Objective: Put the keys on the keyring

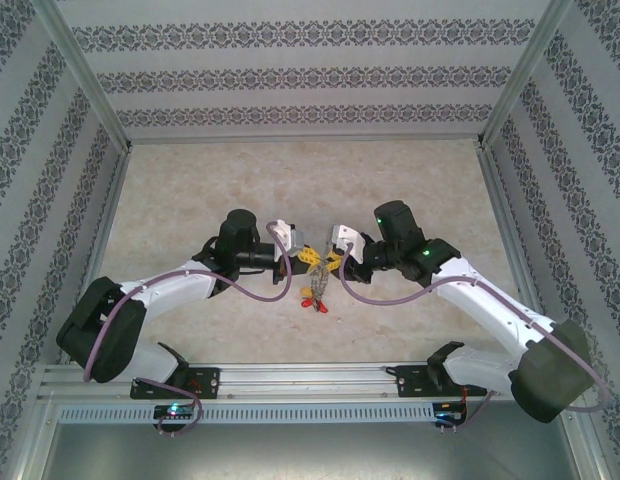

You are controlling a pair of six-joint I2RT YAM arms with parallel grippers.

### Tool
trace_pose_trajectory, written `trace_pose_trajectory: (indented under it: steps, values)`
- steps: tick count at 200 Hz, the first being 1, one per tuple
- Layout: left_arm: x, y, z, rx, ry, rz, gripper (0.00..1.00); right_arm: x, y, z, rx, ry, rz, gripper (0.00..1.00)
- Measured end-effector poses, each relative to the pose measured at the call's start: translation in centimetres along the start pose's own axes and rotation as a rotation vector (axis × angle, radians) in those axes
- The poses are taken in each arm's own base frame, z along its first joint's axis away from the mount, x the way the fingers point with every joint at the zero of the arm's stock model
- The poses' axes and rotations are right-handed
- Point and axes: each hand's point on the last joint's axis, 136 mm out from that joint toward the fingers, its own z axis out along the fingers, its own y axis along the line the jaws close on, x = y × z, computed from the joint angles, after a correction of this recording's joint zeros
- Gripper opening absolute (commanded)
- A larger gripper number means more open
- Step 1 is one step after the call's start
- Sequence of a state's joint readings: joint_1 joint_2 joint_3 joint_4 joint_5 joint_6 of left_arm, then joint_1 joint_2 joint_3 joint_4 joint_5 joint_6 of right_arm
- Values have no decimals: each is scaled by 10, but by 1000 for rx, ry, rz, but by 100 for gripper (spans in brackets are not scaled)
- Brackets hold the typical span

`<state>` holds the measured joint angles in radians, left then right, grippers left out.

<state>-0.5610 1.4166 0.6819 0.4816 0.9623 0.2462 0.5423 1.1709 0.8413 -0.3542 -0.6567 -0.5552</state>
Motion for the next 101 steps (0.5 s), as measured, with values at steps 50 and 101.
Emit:
trace_pose_trajectory:
  steps: [50, 101]
  values:
    - [5, 0, 0, -6, 4, -7, 0, 0, -2, 1, 0, -2, 4, 21]
    - [2, 2, 0, -20, -4, 1, 0, 1, -2, 1, 0, -1, 6, 22]
